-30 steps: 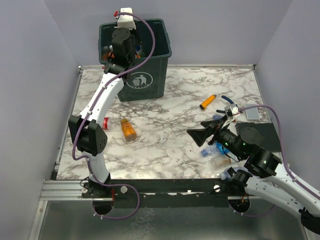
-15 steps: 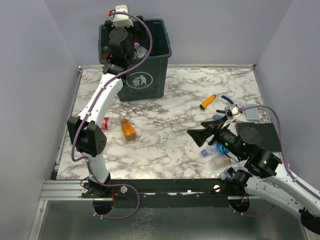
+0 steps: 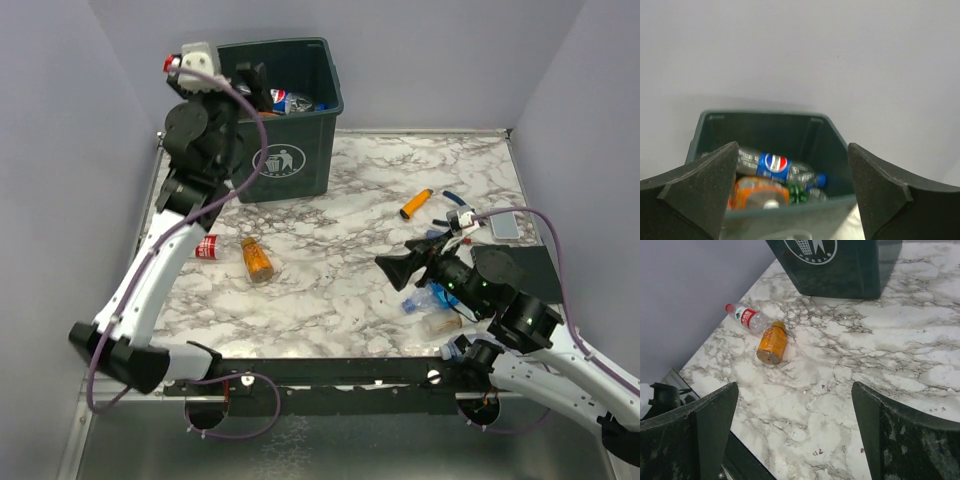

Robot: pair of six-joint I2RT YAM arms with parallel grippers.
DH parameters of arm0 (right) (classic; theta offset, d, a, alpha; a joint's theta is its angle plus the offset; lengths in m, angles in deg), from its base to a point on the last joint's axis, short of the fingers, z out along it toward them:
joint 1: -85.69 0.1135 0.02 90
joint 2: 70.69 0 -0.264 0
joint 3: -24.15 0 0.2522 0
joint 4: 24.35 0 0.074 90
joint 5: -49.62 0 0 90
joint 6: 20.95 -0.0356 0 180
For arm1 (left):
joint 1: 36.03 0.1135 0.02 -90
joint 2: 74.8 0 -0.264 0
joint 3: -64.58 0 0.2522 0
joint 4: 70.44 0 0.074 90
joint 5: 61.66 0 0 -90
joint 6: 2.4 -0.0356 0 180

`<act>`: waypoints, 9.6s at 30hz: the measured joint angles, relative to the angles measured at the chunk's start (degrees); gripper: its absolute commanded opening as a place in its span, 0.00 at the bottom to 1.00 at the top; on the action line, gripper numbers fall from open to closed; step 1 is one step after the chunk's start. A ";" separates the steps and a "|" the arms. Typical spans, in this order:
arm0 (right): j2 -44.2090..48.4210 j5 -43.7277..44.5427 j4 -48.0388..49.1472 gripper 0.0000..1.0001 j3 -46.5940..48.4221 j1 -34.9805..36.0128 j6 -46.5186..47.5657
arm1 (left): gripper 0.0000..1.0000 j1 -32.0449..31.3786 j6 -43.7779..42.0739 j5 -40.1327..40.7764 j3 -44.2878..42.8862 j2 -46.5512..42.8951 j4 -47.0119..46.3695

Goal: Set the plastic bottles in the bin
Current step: Pick up the plastic bottle at the center of the board, then place the plastic bottle in the trash bin.

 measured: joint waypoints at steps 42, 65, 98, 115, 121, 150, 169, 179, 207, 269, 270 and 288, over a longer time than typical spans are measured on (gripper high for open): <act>-31.36 -7.52 10.45 0.97 0.24 -0.02 -4.98 | 0.99 -2.25 47.06 3.56 54.31 -13.11 32.68; -27.93 -5.64 9.20 0.97 -1.46 -0.02 -4.04 | 0.68 -6.38 46.80 8.85 51.91 1.38 32.68; -19.96 -4.48 10.16 1.00 14.75 -1.18 -0.39 | 0.35 -14.91 18.56 -30.58 57.83 -29.03 -12.98; -24.41 -14.58 26.38 0.87 14.49 -1.68 -9.79 | 0.28 -15.80 29.11 -45.53 59.87 -23.26 -42.03; -28.13 -17.57 28.74 0.78 14.49 -1.68 -11.45 | 0.27 -16.44 30.16 -45.70 59.84 -22.80 -42.82; -20.94 -16.33 17.53 0.27 14.62 -2.27 2.21 | 0.99 -18.43 27.67 -38.69 58.97 -27.87 -35.52; -17.75 -30.49 -0.76 0.19 15.06 -2.27 16.98 | 0.98 -18.36 26.49 -49.05 37.33 -15.72 -19.65; -19.45 -34.29 -0.83 0.17 15.06 -2.27 16.92 | 0.99 -18.36 26.56 -55.52 41.70 -19.82 -19.63; -22.03 -35.10 0.02 0.23 15.74 -2.40 14.45 | 0.26 -20.13 24.09 -59.36 46.18 -21.33 -20.68; -3.02 -13.20 -0.39 0.98 8.98 -2.29 7.82 | 0.00 -1.90 0.44 4.31 -3.63 5.35 -8.96; -2.75 -12.17 -0.39 0.98 7.63 -2.29 7.10 | 0.00 1.07 1.18 5.70 -5.16 7.26 -8.39; -0.17 -5.57 -1.05 0.98 4.98 -2.29 5.66 | 0.62 7.67 8.35 11.91 -17.90 26.64 9.53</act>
